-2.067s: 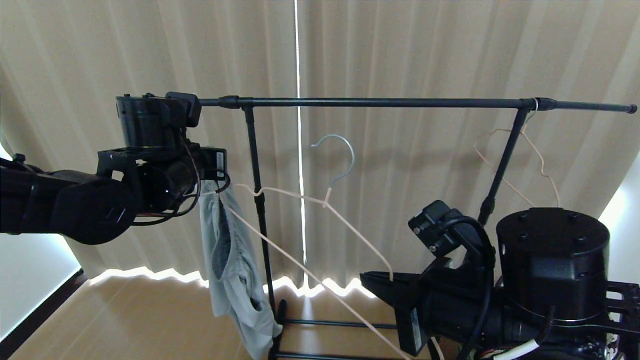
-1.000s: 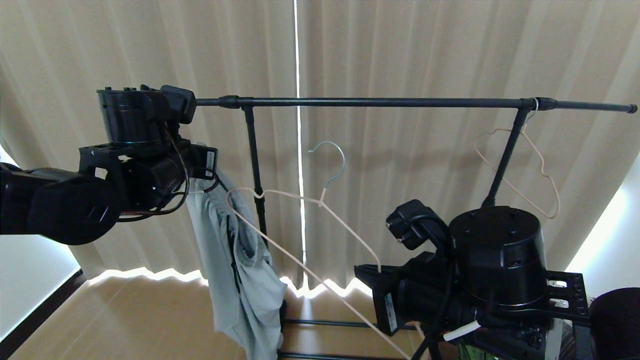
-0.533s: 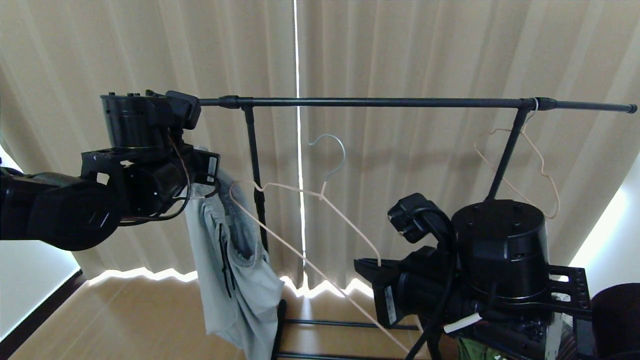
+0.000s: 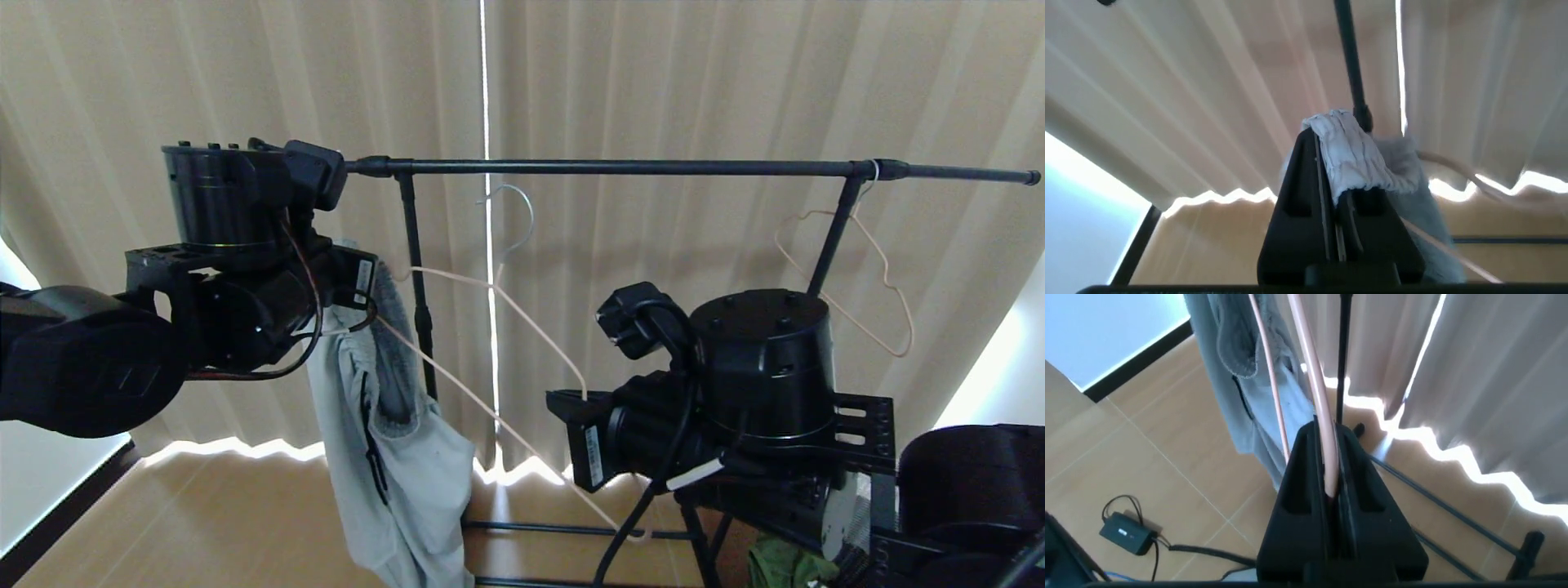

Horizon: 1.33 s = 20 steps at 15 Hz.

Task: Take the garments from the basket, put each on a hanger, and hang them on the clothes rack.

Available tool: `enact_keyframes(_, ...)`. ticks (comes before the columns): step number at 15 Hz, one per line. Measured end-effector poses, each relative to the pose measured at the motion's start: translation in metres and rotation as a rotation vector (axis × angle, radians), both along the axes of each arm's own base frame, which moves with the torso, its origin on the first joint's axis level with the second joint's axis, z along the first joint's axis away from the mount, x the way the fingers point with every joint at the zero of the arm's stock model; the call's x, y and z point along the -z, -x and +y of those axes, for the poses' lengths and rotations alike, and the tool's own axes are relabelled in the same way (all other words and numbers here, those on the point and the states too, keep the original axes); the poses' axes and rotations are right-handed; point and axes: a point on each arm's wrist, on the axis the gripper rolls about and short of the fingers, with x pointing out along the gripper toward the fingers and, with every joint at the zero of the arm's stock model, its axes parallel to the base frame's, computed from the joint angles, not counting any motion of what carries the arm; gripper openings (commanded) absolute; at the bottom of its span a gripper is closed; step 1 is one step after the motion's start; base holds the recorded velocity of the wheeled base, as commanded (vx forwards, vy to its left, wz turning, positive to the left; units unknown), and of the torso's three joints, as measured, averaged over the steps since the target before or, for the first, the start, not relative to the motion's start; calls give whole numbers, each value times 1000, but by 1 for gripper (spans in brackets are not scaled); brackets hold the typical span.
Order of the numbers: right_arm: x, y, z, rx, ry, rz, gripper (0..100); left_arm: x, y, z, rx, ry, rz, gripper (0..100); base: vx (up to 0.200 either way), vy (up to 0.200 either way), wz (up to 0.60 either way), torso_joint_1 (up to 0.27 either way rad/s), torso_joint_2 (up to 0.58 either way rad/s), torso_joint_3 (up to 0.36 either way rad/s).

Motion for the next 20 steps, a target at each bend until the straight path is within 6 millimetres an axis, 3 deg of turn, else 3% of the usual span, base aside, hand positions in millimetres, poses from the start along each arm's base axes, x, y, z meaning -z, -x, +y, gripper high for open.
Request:
enact_keyframes(4, 6, -6, 12, -13, 6, 7, 0, -6, 14, -9, 54, -9, -11, 0, 0, 0, 0, 0, 0, 0)
enact_keyframes(9, 22, 13, 11, -61, 47, 49, 0, -15, 10, -6, 191, 26, -32, 0, 0, 0, 0, 0, 0, 0)
enact_keyframes(15, 10, 29, -3, -128, 5, 50, 0, -4, -2, -2, 219, 25, 2, 0, 0, 0, 0, 0, 0, 0)
enact_keyframes(20, 10, 19, 8, -153, -59, -3, 0, -7, 22, -17, 403, 48, 11, 0, 0, 0, 0, 0, 0, 0)
